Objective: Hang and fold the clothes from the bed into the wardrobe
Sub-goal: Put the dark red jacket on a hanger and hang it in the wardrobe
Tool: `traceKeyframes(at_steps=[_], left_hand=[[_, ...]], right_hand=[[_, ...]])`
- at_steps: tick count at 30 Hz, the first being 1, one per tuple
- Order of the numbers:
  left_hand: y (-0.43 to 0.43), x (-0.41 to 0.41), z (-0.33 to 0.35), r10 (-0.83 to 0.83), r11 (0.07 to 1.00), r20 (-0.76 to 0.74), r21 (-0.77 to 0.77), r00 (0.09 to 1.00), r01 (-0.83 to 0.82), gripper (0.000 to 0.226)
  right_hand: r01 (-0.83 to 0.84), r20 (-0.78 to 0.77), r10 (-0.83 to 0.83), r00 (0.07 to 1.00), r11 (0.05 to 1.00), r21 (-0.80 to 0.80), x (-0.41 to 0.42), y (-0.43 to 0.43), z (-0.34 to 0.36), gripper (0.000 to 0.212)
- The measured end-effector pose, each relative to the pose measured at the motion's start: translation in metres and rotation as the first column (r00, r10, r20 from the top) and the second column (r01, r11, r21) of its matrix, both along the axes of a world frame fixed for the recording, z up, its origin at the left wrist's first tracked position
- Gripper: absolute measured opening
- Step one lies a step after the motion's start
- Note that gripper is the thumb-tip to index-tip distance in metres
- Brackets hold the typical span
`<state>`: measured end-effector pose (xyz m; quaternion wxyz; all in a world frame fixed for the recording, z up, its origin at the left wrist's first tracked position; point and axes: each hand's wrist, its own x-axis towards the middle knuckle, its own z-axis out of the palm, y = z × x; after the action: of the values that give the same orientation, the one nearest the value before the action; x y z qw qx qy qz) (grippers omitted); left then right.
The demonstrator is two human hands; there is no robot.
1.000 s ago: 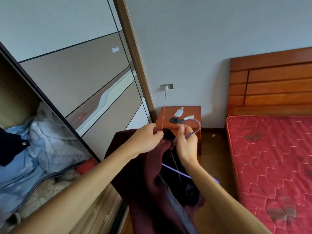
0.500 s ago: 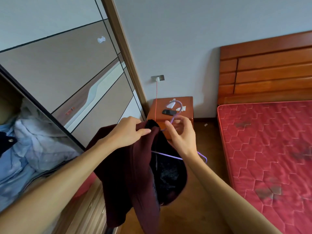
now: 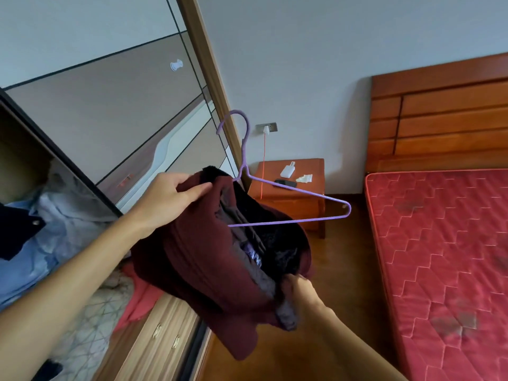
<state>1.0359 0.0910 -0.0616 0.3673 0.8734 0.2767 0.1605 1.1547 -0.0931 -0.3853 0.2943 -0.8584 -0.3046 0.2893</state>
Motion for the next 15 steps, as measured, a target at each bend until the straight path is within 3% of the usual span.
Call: traceKeyframes(at_steps=[2, 4, 6, 7, 9, 12, 15], left_hand=[[-0.002, -0.011, 0.014, -0.022, 0.999, 0.036, -0.047, 0.999, 0.024, 0.018], [-0.003, -0.022, 0.025, -0.037, 0.996, 0.078, -0.08, 0.996, 0.044, 0.024], [-0.004, -0.032, 0.031, -0.051, 0.995, 0.099, -0.084, 0.994, 0.059, 0.037], [-0.003, -0.036, 0.033, -0.064, 0.994, 0.104, -0.084, 0.993, 0.073, 0.04], [0.004, -0.045, 0.032, -0.066, 0.993, 0.094, -0.088, 0.993, 0.075, 0.046], [0.024, -0.06, 0.027, -0.04, 0.998, 0.061, -0.049, 0.997, 0.043, 0.069], [0.045, -0.079, 0.017, 0.049, 0.996, 0.041, -0.082, 0.998, -0.046, 0.071]], right_hand=[[0.068, 0.009, -0.068, 0.998, 0.996, -0.052, 0.011, 0.013, -0.013, 0.022], [0.155, -0.017, -0.157, 0.988, 0.986, -0.058, 0.016, 0.028, -0.025, 0.066], [0.38, -0.098, -0.377, 0.921, 0.925, 0.015, 0.015, 0.04, -0.017, 0.101], [0.512, -0.108, -0.505, 0.856, 0.857, 0.052, 0.016, 0.044, -0.009, 0.109], [0.604, -0.053, -0.602, 0.797, 0.791, 0.101, 0.025, 0.048, 0.012, 0.098], [0.48, -0.052, -0.478, 0.877, 0.867, 0.133, 0.049, 0.047, 0.035, 0.042], [0.378, -0.032, -0.377, 0.926, 0.915, 0.142, 0.065, 0.046, 0.054, 0.031]])
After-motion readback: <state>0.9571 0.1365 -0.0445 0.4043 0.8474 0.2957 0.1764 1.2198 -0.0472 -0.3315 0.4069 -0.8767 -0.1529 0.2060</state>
